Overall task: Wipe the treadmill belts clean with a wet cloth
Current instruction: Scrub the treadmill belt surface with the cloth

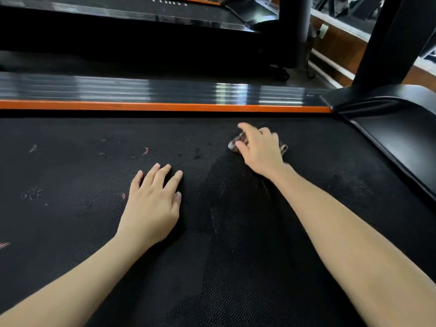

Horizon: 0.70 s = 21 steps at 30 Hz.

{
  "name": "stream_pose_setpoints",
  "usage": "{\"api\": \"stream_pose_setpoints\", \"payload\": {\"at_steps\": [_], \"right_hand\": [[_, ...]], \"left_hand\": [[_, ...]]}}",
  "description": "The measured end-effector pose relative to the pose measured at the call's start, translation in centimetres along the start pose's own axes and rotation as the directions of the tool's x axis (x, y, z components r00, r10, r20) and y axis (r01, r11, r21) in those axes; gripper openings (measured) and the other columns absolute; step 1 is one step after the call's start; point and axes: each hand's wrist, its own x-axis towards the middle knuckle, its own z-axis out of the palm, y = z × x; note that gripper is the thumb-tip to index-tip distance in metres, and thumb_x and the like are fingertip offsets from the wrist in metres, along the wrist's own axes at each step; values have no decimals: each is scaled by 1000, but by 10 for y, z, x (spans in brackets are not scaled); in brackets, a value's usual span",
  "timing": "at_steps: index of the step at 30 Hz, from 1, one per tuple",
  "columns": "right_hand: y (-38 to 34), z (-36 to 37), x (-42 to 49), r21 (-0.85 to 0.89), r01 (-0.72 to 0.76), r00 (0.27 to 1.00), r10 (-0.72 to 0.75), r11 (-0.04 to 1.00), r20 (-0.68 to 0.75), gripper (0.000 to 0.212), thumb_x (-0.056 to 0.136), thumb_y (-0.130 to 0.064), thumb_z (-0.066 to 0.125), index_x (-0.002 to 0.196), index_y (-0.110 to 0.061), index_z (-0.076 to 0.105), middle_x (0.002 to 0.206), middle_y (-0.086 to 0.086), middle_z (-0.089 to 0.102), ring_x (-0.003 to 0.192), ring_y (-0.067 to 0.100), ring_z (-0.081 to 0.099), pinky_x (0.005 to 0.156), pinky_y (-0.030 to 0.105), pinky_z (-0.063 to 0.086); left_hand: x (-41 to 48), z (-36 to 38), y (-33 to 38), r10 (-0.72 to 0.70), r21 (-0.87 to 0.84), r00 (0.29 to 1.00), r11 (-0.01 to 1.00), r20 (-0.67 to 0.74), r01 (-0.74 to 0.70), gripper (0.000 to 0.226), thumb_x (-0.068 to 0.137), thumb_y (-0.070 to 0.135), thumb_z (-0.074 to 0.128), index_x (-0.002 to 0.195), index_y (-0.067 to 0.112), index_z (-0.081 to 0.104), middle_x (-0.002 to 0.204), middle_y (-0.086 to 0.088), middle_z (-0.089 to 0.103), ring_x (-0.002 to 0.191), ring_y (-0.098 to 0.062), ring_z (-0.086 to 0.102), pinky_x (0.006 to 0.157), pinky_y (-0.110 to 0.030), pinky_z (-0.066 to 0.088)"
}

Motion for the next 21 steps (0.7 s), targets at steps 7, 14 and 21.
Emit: {"api": "stream_pose_setpoints", "payload": {"at_steps": [7,14,21], "right_hand": [[-26,7,-8,4,3,999,-3,1000,-37,27,92,-36,55,90,-11,65,103,8,59,92,32,50,75,38,35],[-17,-7,-62,122,351,934,-338,928,-120,31,84,-46,55,78,-20,73,91,-2,65,77,26,54,68,34,41],[49,6,40,-107,-520,853,509,847,-116,32,97,-39,49,112,-17,66,125,9,55,116,33,43,96,45,31]], "left_hand": [[0,0,0,10,5,1000,1000,-1,-10,62,87,39,19,133,14,52,138,-14,49,135,-32,37,110,-52,24],[0,2,-1,13,14,1000,1000,-1,-13,63,87,40,18,135,15,51,140,-13,48,136,-31,35,112,-51,22],[0,2,-1,8,-10,1000,1000,-11,-8,64,87,40,17,135,16,51,140,-12,48,137,-30,34,112,-50,20]]}}
